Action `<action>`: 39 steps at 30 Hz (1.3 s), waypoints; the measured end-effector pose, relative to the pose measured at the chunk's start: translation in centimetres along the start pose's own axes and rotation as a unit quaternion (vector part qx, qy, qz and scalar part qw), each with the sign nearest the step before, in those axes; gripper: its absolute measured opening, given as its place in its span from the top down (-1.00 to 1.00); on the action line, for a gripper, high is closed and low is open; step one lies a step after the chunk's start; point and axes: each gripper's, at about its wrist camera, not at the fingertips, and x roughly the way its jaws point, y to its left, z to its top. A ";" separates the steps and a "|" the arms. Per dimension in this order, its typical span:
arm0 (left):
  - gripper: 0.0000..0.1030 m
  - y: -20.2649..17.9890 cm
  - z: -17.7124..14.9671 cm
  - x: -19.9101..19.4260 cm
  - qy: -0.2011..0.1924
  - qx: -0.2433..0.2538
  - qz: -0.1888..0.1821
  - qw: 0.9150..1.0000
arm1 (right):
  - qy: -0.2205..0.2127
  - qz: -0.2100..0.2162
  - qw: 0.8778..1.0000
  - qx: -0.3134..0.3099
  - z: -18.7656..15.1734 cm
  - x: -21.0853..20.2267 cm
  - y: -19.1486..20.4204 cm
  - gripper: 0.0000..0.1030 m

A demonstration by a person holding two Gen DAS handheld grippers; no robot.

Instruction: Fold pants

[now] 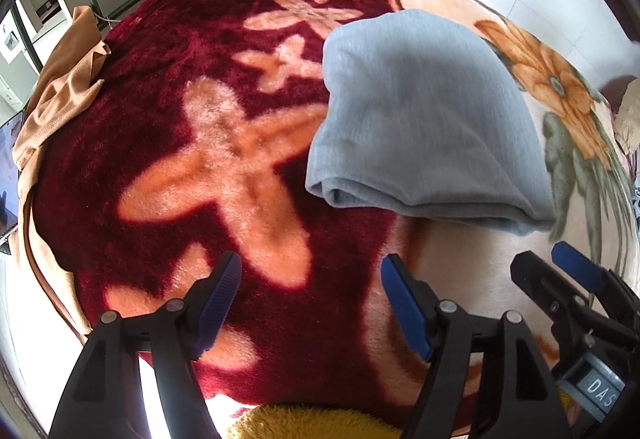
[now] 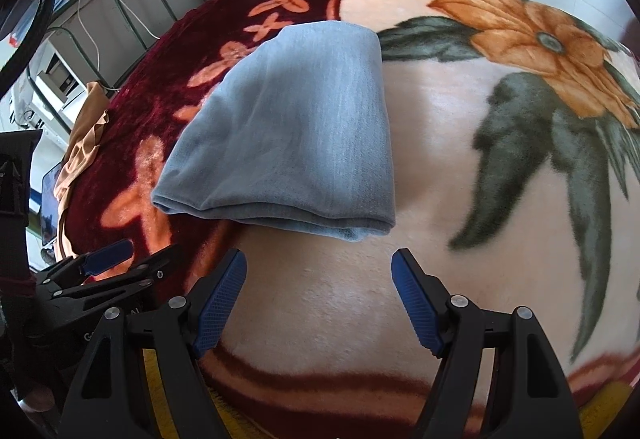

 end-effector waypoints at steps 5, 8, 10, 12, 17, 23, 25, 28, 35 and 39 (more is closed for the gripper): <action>-0.47 0.1 -0.2 0.4 0.005 -0.008 -0.006 1.000 | 0.006 0.000 1.000 0.006 -0.1 0.3 -0.4 -0.48; -0.47 -0.3 -0.5 1.0 0.013 -0.001 0.000 1.000 | 0.010 -0.001 1.000 0.007 -0.2 0.6 -0.4 -0.48; -0.46 -0.5 -0.5 1.2 0.018 0.002 0.002 1.000 | 0.011 -0.002 1.000 0.006 -0.4 0.8 -0.3 -0.48; -0.46 -0.6 -0.6 1.0 0.013 0.002 0.002 1.000 | 0.012 -0.004 1.000 0.004 -0.6 0.9 -0.3 -0.48; -0.46 -0.6 -0.7 1.0 0.011 0.000 0.001 1.000 | 0.015 -0.003 1.000 0.009 -0.6 1.2 -0.5 -0.48; -0.46 -0.6 -0.7 1.0 0.010 0.000 0.001 1.000 | 0.015 -0.004 1.000 0.009 -0.7 1.3 -0.4 -0.48; -0.46 -0.6 -0.7 1.0 0.010 -0.001 0.001 1.000 | 0.014 -0.005 1.000 0.011 -0.7 1.3 -0.5 -0.48; -0.46 -0.5 -0.7 1.0 0.010 0.000 -0.001 1.000 | 0.013 -0.005 1.000 0.012 -0.8 1.3 -0.5 -0.48; -0.46 -0.7 -0.7 0.8 0.009 0.001 -0.002 1.000 | 0.013 -0.005 1.000 0.012 -0.8 1.2 -0.7 -0.48; -0.46 -0.6 -0.7 0.8 0.009 -0.002 -0.005 1.000 | 0.013 -0.005 1.000 0.010 -0.8 1.1 -0.6 -0.48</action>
